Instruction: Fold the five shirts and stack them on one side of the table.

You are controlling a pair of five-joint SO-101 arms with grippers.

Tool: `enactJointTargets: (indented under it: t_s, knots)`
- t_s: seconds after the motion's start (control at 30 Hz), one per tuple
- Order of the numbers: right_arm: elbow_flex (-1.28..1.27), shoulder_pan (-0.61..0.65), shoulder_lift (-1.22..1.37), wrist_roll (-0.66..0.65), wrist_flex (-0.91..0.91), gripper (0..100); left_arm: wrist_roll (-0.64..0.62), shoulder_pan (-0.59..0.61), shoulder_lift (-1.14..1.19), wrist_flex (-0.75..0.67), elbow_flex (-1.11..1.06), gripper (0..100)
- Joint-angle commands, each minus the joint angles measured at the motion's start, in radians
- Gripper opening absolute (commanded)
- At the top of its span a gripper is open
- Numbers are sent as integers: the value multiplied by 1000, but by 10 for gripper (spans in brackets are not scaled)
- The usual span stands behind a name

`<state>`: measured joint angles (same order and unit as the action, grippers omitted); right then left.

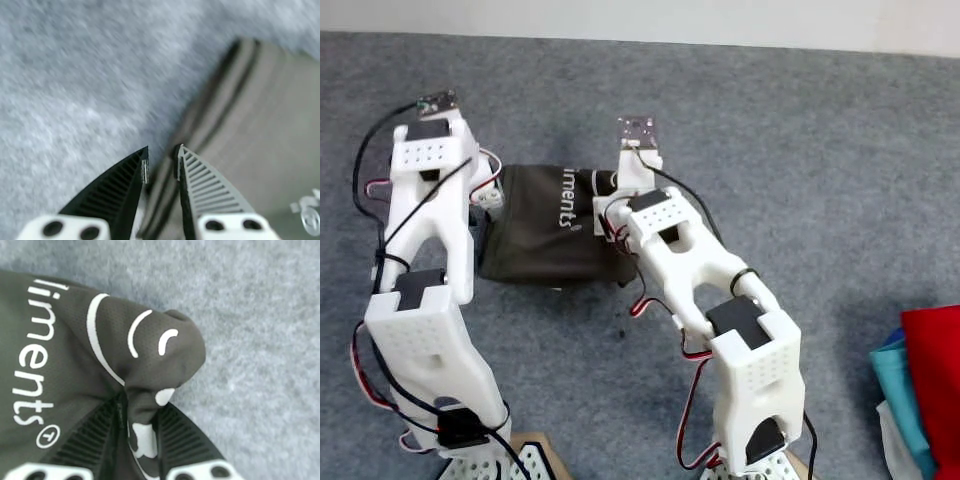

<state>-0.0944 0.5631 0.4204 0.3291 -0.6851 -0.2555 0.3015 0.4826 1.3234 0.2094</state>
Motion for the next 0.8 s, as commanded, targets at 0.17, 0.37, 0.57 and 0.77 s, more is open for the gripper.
enactJointTargets:
  t_s: [0.17, 0.37, 0.57, 0.77]
  knots:
    - [137, -97, -107, 2, -182, 5, -91, 27, -8, -69, -2, 111]
    - [134, -231, -282, 2, -220, 5, -91, 21, -7, -183, -56, 111]
    - [134, -355, -461, -58, -297, 5, -91, 19, -7, -189, -58, 111]
    - [134, -513, -665, -77, -423, 5, -91, 19, -7, -189, -56, 111]
